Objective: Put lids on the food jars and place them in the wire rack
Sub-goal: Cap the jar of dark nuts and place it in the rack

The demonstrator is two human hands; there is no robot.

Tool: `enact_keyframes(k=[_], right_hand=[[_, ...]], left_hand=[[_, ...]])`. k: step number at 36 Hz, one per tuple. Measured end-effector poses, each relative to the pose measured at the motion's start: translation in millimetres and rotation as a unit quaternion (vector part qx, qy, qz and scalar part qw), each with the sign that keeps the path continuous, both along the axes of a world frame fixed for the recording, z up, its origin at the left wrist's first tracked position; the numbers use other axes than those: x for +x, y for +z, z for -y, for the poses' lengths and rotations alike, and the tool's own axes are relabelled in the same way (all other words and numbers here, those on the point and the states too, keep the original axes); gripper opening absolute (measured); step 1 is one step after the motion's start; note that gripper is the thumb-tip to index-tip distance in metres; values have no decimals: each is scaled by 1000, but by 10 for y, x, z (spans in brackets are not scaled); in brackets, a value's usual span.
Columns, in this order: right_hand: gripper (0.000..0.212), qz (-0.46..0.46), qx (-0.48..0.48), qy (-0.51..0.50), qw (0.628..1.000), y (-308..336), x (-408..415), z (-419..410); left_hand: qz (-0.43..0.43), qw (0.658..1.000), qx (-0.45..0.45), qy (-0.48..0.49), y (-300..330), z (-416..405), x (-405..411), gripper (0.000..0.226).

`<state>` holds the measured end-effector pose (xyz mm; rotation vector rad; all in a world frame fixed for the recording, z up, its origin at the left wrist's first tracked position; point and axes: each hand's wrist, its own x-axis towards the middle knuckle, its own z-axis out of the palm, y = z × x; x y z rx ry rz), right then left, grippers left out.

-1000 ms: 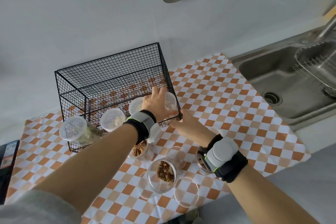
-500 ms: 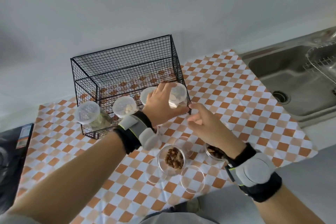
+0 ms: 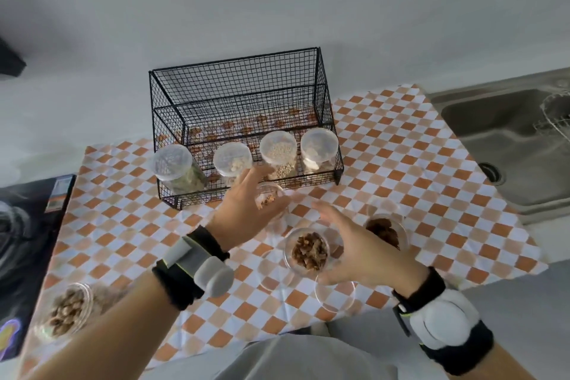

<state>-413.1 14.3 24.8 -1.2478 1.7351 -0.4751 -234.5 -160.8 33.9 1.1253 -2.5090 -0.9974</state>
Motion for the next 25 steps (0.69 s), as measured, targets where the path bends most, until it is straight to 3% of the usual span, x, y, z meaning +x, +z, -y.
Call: enact_keyframes(k=[13, 21, 25], right_hand=[[124, -20, -14, 10, 1000, -209, 141, -57], [128, -11, -46, -18, 999, -385, 196, -71], [124, -1, -54, -37, 998, -477, 218, -87]], left_hand=[[14, 993, 57, 105, -487, -202, 626, 59], [142, 980, 131, 45, -857, -335, 736, 72], [187, 974, 125, -9, -1042, -385, 725, 82]])
